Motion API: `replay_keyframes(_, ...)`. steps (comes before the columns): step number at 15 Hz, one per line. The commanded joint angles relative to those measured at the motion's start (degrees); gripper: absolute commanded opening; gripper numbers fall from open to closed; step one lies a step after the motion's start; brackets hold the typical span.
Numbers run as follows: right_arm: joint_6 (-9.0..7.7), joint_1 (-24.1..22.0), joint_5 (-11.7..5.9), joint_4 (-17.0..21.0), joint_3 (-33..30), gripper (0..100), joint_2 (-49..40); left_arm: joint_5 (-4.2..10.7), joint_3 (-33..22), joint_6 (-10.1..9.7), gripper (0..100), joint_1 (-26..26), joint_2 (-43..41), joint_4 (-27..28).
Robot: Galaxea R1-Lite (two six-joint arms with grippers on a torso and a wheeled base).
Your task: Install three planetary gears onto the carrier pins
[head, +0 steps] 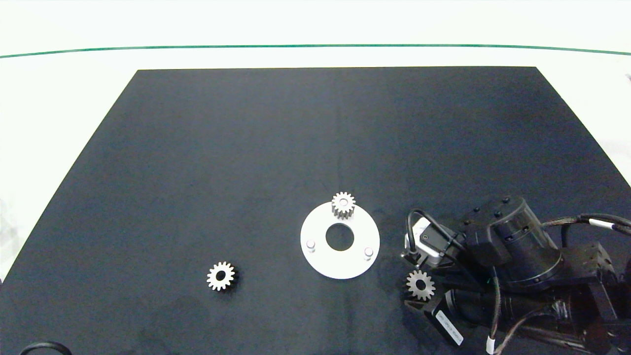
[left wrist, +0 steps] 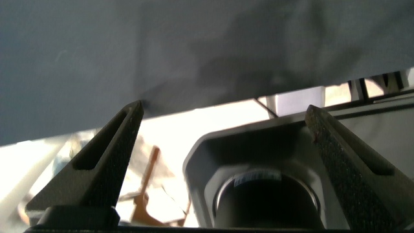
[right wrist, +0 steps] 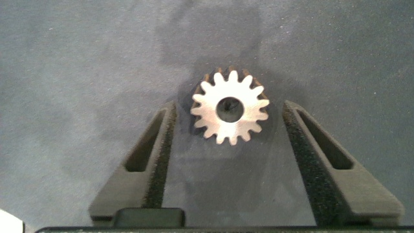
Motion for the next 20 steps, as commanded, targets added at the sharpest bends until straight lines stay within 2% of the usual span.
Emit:
replay_keyframes(1, -0.04, -0.1, -0.05, 0.0, 0.1, 58, 0.1, -0.11, -53.6, 0.53, 100, 0.0, 0.2, 13.3)
replay_keyframes(20, -0.12, 0.0, -0.14, -0.4, 0.3, 19, 0.1, -0.11, -53.9, 0.53, 100, 0.0, -0.7, 13.3)
